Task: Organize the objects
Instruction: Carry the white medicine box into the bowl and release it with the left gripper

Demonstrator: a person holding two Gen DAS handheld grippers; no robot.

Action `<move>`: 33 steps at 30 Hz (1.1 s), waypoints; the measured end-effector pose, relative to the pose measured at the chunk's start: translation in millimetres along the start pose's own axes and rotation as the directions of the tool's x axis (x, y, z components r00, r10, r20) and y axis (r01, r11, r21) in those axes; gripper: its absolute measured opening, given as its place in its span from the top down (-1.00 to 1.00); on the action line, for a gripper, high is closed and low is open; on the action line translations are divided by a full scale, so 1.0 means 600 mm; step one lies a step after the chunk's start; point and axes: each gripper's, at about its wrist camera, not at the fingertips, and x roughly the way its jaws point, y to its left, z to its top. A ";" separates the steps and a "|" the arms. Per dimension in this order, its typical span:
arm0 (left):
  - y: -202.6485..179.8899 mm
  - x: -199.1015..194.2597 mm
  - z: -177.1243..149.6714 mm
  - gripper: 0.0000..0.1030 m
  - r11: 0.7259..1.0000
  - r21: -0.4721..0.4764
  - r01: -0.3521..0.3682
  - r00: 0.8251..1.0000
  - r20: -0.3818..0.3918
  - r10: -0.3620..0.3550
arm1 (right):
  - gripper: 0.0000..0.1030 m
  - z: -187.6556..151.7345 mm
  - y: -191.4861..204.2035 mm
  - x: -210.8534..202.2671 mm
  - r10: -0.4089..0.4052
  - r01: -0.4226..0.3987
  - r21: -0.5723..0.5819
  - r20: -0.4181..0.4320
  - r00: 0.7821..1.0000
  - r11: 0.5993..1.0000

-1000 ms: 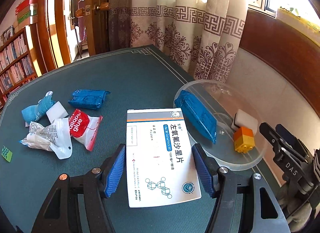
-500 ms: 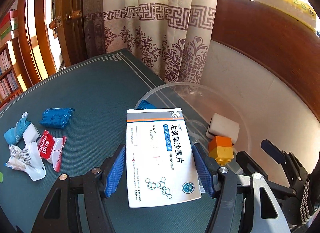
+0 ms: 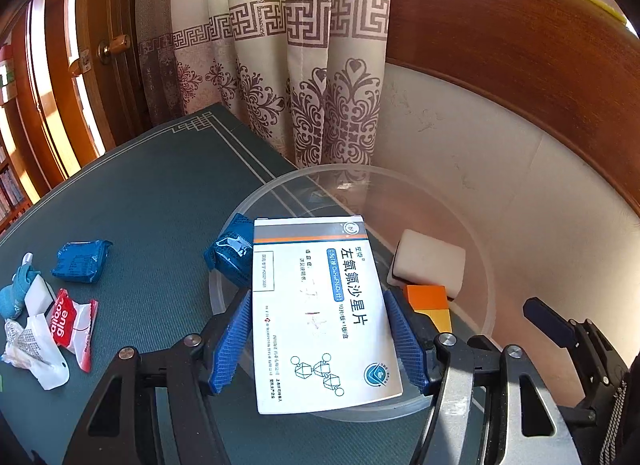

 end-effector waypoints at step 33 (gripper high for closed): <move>0.035 -0.016 -0.029 -0.99 0.980 -0.008 -0.198 0.980 0.034 0.198 | -0.51 -0.019 0.036 -0.003 0.033 -0.034 -0.031 -0.032 0.999 0.999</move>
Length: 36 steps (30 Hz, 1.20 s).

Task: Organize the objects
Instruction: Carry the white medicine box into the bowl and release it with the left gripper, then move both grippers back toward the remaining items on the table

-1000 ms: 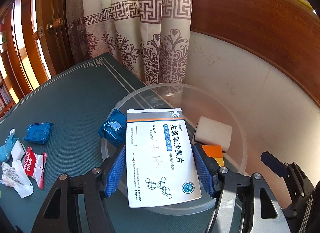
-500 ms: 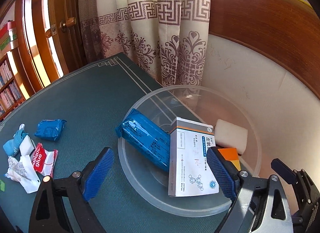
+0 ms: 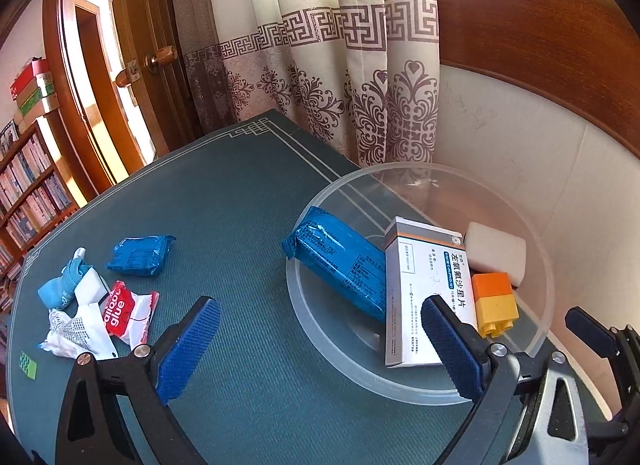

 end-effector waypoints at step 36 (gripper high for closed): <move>0.193 -0.046 -0.090 -0.99 0.974 -0.196 -0.113 0.993 -0.067 0.102 | -0.51 -0.027 0.154 -0.007 0.116 -0.122 -0.100 -0.059 0.991 0.988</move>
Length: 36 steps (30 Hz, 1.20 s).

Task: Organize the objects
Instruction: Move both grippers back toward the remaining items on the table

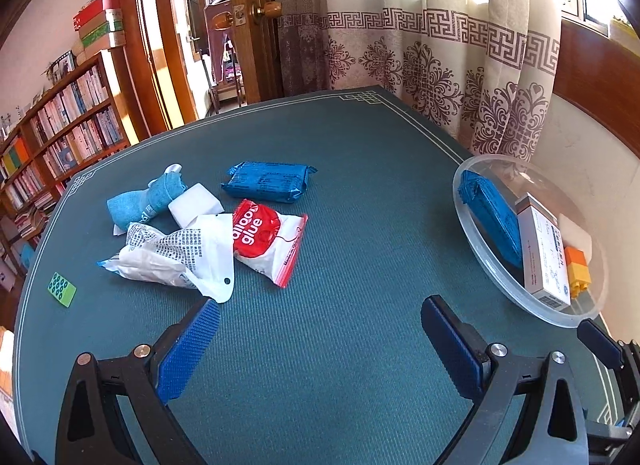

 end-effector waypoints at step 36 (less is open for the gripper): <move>0.298 0.033 -0.044 -0.99 0.926 -0.348 -0.149 0.987 -0.107 0.119 | -0.51 0.089 0.219 0.164 0.158 -0.176 -0.225 -0.096 0.983 0.958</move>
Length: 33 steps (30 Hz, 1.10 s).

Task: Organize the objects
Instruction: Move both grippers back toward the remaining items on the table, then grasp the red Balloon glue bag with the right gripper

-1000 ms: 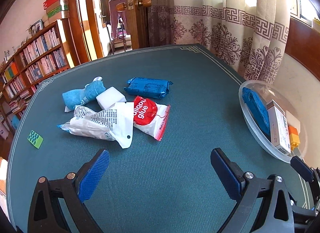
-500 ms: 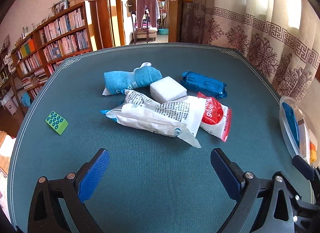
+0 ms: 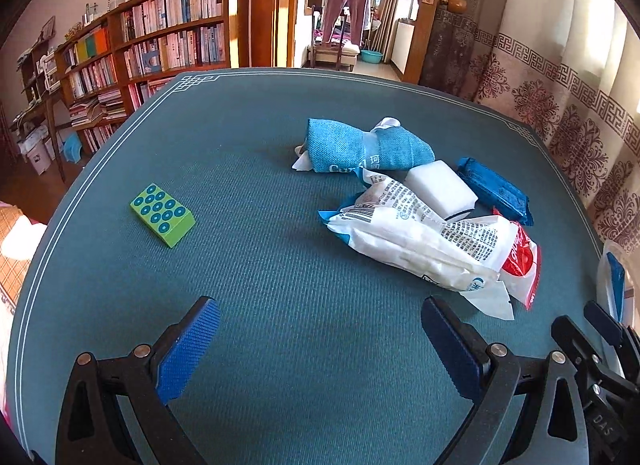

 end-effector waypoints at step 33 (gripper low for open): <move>0.034 0.020 -0.005 -1.00 0.998 -0.056 0.026 0.998 -0.048 -0.029 | 0.13 0.079 0.043 0.121 0.027 -0.038 -0.149 -0.075 0.997 0.988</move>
